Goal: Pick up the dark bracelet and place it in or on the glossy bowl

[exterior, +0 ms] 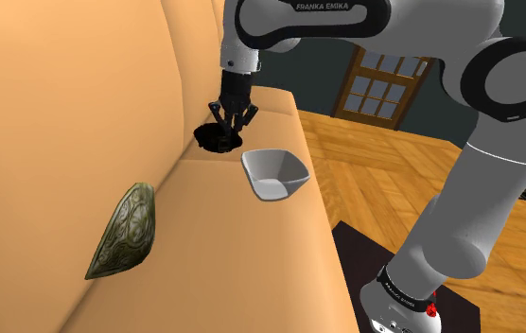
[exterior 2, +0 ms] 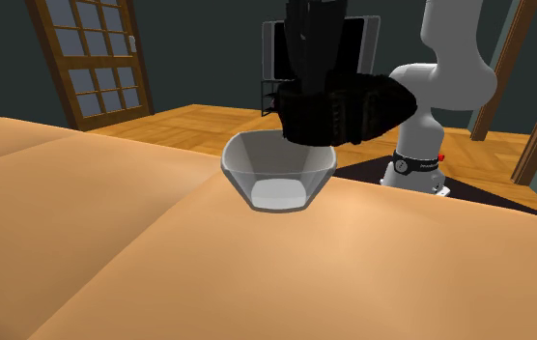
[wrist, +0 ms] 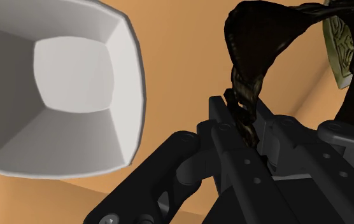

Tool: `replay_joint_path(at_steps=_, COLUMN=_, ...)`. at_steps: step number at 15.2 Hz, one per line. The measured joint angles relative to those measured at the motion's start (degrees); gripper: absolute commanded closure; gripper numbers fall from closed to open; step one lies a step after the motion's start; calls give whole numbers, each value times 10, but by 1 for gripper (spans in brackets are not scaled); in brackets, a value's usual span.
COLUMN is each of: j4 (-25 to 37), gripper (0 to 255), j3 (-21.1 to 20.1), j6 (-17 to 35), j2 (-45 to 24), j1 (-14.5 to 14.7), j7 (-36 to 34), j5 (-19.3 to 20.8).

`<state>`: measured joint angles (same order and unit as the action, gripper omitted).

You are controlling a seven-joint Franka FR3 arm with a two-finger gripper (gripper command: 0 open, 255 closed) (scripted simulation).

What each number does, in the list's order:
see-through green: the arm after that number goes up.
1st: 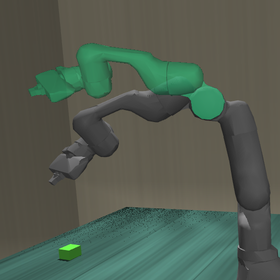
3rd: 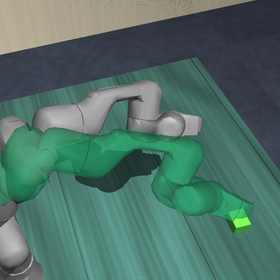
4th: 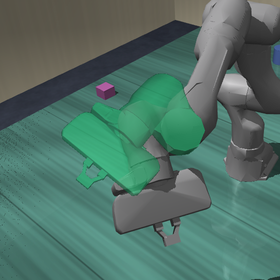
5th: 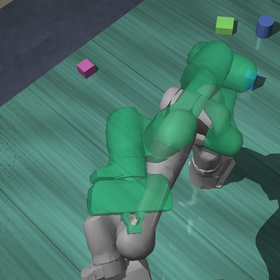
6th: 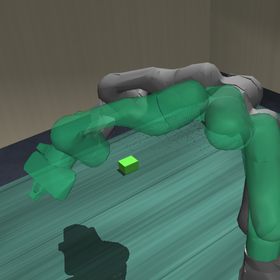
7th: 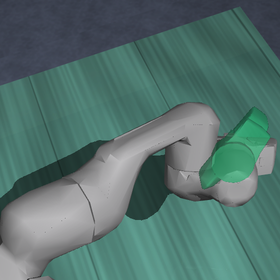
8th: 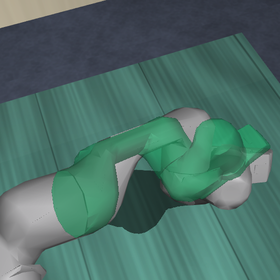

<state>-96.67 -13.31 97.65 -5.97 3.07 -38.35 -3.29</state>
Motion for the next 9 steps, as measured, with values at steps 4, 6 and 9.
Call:
replay_joint_path(at_steps=4, j4=33, gripper=255, j3=0, j6=-32, j2=-1, j1=0, j7=-2, j5=0)
replay_joint_path(at_steps=6, j4=51, gripper=255, j3=-1, j6=-48, j2=-3, j1=1, j7=-4, j5=1)
replay_joint_path(at_steps=9, j4=74, gripper=255, j3=-1, j6=-70, j2=-4, j1=1, j7=-5, j5=1)
